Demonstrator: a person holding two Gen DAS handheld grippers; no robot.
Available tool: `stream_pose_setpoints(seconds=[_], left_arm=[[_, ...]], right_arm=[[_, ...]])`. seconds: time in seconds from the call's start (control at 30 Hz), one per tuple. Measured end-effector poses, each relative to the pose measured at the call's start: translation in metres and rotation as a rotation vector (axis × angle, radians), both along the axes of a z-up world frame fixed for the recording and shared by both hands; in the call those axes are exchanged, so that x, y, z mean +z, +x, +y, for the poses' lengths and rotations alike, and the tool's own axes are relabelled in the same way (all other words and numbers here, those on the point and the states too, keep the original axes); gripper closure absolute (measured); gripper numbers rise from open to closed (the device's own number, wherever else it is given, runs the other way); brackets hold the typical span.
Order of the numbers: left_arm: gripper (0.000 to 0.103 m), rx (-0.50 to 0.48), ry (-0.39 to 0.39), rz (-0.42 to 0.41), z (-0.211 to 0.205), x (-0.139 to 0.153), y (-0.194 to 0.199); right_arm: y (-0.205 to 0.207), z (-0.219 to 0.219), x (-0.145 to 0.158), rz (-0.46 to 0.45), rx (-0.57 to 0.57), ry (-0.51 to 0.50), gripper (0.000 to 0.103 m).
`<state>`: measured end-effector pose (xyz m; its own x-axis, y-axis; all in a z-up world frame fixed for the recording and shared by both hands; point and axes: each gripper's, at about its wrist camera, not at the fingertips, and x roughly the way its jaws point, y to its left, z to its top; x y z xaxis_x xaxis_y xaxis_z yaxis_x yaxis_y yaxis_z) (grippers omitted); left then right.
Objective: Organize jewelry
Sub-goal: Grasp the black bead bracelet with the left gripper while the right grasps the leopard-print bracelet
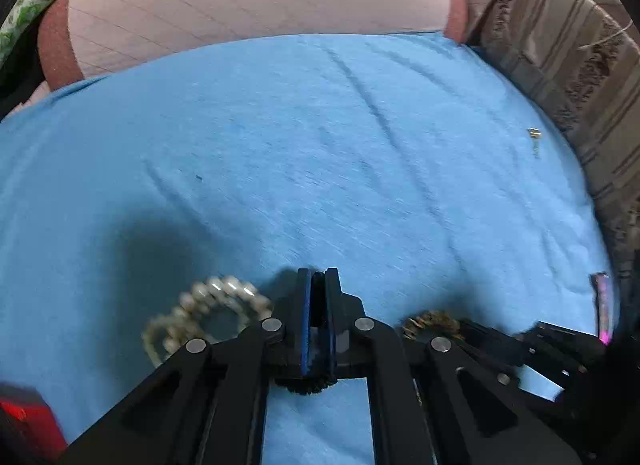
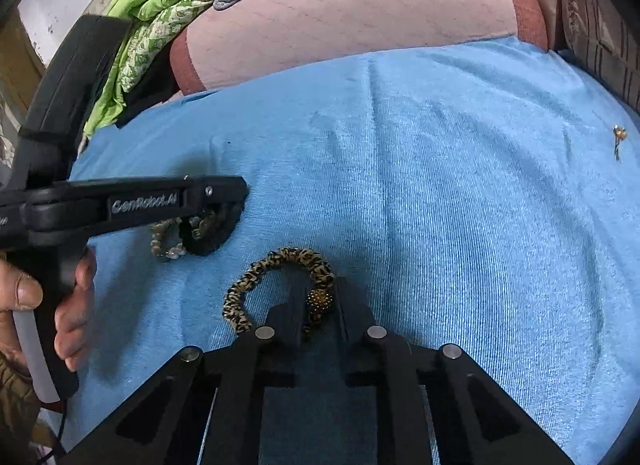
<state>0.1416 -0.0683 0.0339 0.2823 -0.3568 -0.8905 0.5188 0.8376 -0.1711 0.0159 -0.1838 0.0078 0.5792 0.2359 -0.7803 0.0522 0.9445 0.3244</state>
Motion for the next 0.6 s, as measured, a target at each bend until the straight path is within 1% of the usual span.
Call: stream_pose_setpoints(seconds=[0.07, 0.23, 0.3, 0.43, 0.6], left_arm=[[0.097, 0.000, -0.025, 0.012, 0.002, 0.006, -0.008], [0.097, 0.031, -0.155, 0.051, 0.020, 0.035, -0.027], [0.097, 0.039, -0.181, 0.049, 0.025, 0.045, -0.035], [0.097, 0.056, -0.217, 0.017, 0.039, 0.069, -0.059], [0.097, 0.094, -0.225, -0.060, 0.055, 0.096, -0.092]], right_arm=[[-0.006, -0.001, 0.002, 0.002, -0.003, 0.005, 0.088], [-0.027, -0.009, 0.007, 0.004, -0.028, 0.020, 0.088], [-0.037, -0.013, 0.011, -0.001, -0.043, 0.029, 0.088], [-0.054, -0.021, 0.020, -0.012, -0.069, 0.037, 0.088], [-0.071, -0.019, 0.037, -0.034, -0.080, 0.039, 0.088]])
